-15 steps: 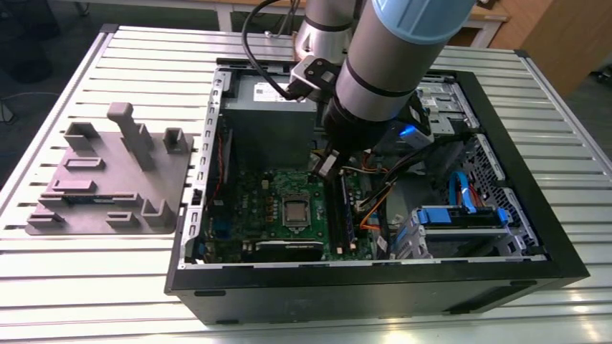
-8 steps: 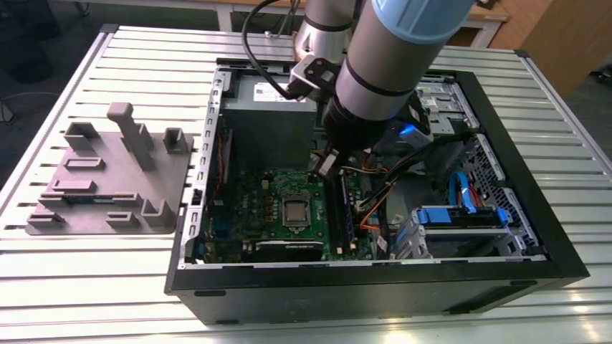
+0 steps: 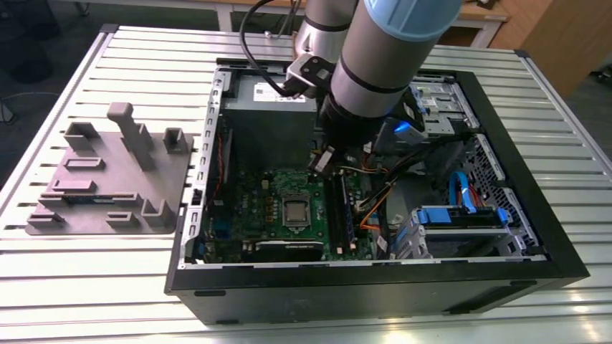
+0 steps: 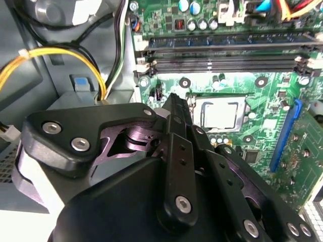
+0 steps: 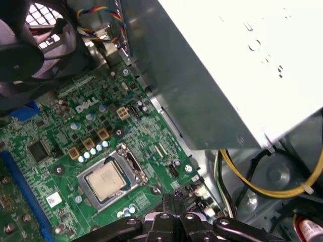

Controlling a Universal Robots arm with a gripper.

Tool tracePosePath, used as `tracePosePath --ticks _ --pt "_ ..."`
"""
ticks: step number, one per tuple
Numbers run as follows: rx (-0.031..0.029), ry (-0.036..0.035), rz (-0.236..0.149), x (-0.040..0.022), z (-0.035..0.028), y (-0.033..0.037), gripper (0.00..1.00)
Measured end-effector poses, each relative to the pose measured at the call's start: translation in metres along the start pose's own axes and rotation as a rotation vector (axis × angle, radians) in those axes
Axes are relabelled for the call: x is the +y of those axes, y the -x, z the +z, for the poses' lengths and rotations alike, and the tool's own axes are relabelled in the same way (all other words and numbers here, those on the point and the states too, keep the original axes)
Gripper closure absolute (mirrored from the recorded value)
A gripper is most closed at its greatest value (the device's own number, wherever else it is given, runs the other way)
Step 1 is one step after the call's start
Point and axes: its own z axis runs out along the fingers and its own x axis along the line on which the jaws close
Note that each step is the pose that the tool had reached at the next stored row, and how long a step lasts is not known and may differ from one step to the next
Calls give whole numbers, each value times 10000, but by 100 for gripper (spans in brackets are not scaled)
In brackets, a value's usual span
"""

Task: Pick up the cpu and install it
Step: 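Install the first cpu locking lever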

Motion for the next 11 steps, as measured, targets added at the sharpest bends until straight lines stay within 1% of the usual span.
tracePosePath --ticks 2,4,8,11 --pt "6 1 -40 19 10 -13 90" --pt "11 1 -70 23 16 -16 90" --pt "10 2 -83 23 18 -16 90" --pt "8 3 -83 3 17 -3 90"
